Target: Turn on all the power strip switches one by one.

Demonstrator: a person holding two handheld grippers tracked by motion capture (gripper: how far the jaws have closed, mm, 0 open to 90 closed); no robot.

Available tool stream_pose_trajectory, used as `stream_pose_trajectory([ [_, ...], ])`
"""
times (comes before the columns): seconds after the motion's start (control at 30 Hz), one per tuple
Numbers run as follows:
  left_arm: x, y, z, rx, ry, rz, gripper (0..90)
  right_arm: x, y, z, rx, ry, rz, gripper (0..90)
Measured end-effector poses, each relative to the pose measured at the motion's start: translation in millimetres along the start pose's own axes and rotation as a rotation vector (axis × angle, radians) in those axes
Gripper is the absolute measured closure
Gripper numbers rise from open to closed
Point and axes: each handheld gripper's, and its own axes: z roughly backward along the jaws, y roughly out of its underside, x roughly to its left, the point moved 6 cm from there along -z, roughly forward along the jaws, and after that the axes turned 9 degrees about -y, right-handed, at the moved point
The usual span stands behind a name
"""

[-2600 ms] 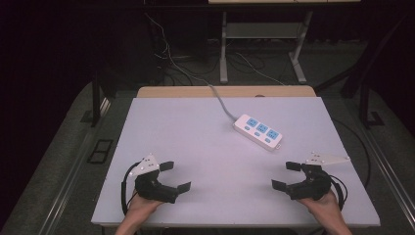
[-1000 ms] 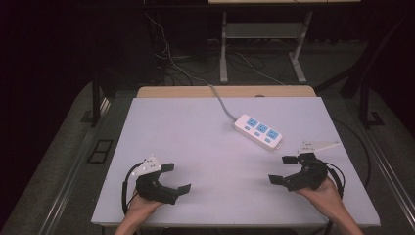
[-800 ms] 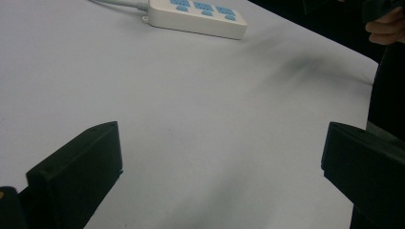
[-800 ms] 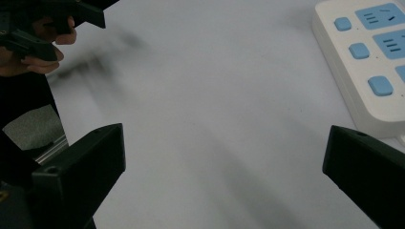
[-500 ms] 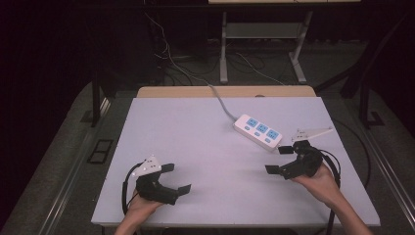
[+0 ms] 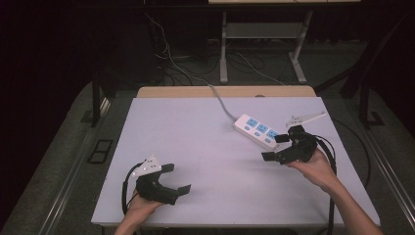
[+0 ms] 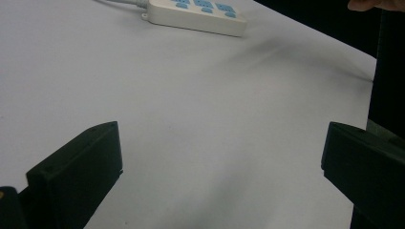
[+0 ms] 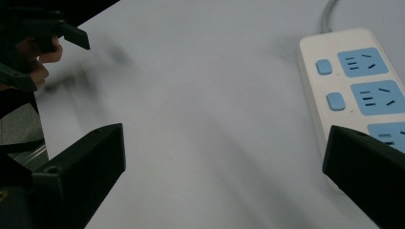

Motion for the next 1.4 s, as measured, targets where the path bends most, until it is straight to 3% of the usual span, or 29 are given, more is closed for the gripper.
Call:
stream_pose_trajectory([
  [0.53,0.4,0.4,-0.5,0.002,0.001,0.001,0.0,-16.8,-17.6,-2.4,0.038,0.016,0.004,0.5],
  [1.1,0.2,0.6,-0.8,0.002,0.003,0.002,0.0,-38.9,-22.9,-10.7,0.069,0.038,-0.023,0.6],
  [1.17,0.1,0.7,-1.0,0.003,0.003,0.001,0.0,-44.0,-21.1,-10.1,0.083,0.036,-0.022,12.8],
  [1.2,0.0,0.7,-1.0,0.003,0.004,0.001,0.0,-46.0,-20.5,-10.0,0.090,0.043,-0.025,25.2],
  [1.23,-0.1,0.6,-1.0,0.002,0.004,0.000,0.0,-46.0,-20.5,-10.0,0.090,0.043,-0.025,25.2],
  [1.27,-0.2,0.6,-1.1,0.001,0.004,-0.001,0.0,-49.9,-18.9,-10.1,0.107,0.045,-0.031,35.1],
  [1.3,-0.4,0.6,-1.0,0.002,0.004,-0.002,0.0,-49.9,-18.9,-10.1,0.107,0.045,-0.031,35.1],
  [1.4,-0.4,0.5,-0.9,0.000,0.005,-0.002,0.0,-57.4,-17.0,-9.0,0.111,0.060,-0.042,49.5],
])
